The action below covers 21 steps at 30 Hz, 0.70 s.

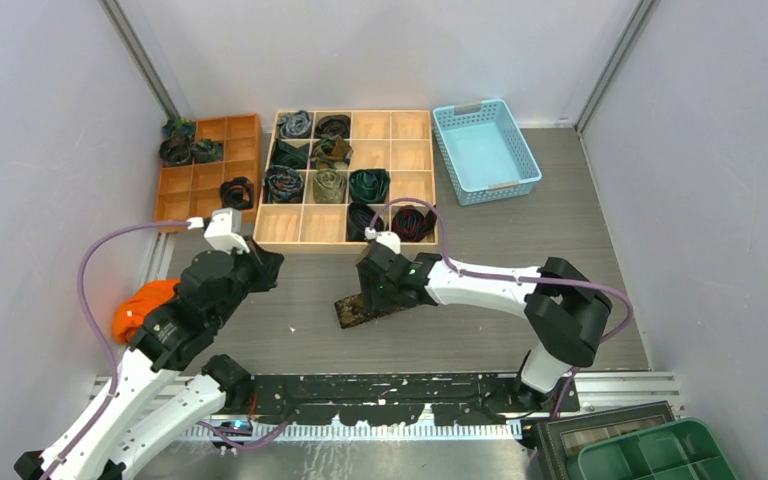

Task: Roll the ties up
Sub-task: Roll the tie at the center of the board.

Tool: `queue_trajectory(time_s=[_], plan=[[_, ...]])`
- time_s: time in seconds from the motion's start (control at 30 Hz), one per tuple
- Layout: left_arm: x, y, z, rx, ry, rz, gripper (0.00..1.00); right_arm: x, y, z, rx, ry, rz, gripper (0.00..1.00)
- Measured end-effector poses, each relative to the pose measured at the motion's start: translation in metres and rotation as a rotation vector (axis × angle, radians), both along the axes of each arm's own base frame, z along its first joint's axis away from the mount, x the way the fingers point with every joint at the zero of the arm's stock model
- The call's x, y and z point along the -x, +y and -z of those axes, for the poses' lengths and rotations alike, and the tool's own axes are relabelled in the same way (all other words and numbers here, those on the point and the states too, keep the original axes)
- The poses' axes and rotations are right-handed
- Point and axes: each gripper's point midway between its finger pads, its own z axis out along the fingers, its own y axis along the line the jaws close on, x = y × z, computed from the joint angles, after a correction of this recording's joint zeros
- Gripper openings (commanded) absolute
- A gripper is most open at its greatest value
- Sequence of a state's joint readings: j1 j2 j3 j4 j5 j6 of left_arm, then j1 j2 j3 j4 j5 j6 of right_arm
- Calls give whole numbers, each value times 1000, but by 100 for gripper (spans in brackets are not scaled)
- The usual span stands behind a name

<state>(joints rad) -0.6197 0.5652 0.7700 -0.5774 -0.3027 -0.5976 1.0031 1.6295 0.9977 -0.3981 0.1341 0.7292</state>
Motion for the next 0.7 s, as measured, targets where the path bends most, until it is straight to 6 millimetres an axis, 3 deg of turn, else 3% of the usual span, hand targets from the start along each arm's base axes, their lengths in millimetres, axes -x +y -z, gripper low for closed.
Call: queue_trajectory(time_s=[0.17,0.3,0.37,0.47,0.7], plan=[[9,18,-11,5,-29,-57,0,7,19,-33,57,-123,-44,59],[20,40,-34,40,-90,-123,0,20,44,-65,62,-207,-95,65],[27,52,-47,59,-122,-162,0,25,56,-71,75,-226,-116,68],[38,74,-59,93,-163,-240,0,26,68,-61,131,-234,-136,69],[60,112,-75,137,-236,-359,0,21,69,-7,320,-194,-168,71]])
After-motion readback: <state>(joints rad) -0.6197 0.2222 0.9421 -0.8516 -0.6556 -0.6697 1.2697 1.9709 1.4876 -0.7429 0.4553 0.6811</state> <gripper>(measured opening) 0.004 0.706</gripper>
